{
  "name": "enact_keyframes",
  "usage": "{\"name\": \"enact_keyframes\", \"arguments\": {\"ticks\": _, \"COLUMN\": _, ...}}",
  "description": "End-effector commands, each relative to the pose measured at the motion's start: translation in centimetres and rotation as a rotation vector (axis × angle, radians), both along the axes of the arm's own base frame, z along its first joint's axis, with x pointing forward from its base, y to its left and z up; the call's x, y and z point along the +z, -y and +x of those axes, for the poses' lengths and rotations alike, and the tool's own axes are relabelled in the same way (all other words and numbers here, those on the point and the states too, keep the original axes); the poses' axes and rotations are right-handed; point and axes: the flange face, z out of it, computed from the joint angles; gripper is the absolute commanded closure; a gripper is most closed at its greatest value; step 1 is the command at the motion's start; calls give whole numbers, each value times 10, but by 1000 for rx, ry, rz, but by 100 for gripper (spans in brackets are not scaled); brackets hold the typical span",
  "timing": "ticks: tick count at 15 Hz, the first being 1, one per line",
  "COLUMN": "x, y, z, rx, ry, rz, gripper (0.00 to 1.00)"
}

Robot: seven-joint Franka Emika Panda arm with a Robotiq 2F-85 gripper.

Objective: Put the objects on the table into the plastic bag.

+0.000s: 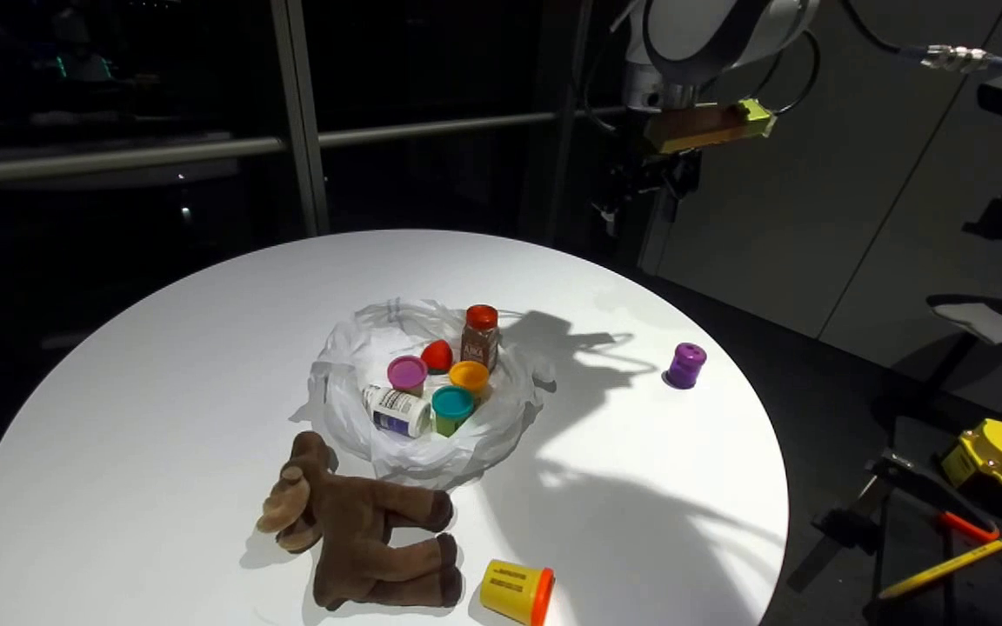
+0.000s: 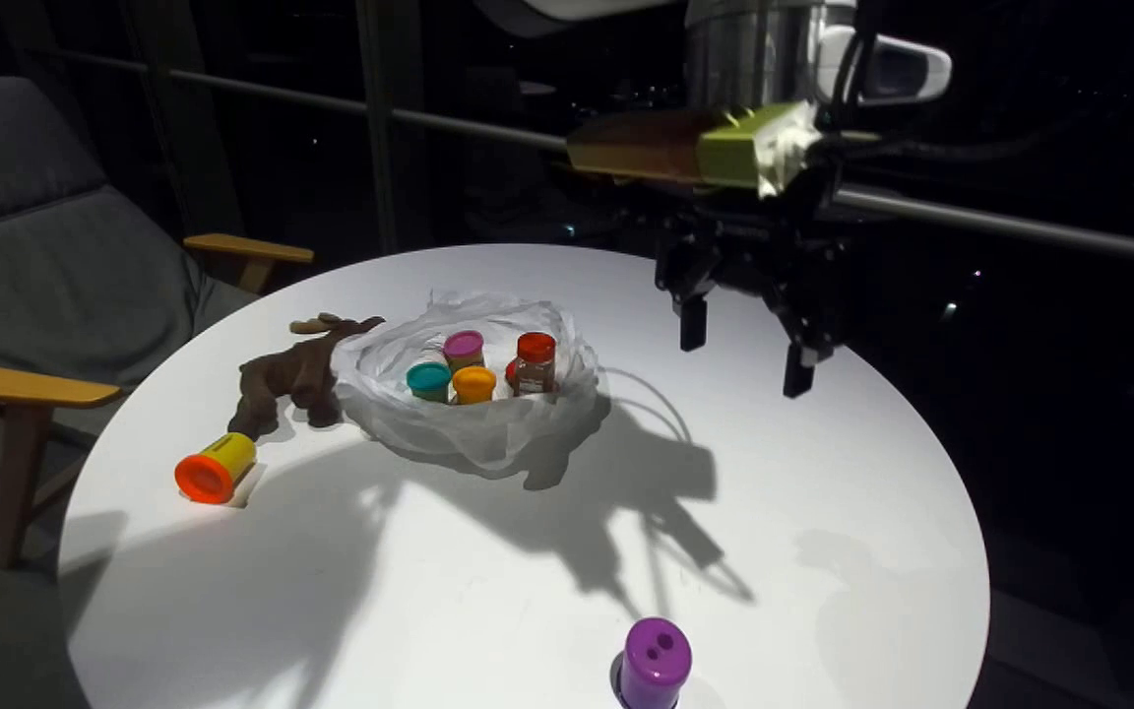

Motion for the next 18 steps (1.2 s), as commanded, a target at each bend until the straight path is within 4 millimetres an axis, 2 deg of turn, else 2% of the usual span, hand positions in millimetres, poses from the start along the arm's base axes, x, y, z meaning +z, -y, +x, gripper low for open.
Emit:
{"name": "enact_keyframes", "arguments": {"ticks": 1, "x": -41, "y": 24, "z": -15, "rx": 55, "ry": -4, "rz": 101, "gripper": 0}}
{"name": "enact_keyframes", "arguments": {"ticks": 4, "x": -71, "y": 36, "z": -33, "rx": 21, "ry": -27, "rz": 131, "gripper": 0}}
{"name": "enact_keyframes", "arguments": {"ticks": 8, "x": -100, "y": 36, "z": -50, "rx": -27, "ry": -36, "rz": 102, "gripper": 0}}
{"name": "enact_keyframes", "arguments": {"ticks": 18, "x": -144, "y": 21, "z": -87, "rx": -54, "ry": -106, "rz": 97, "gripper": 0}}
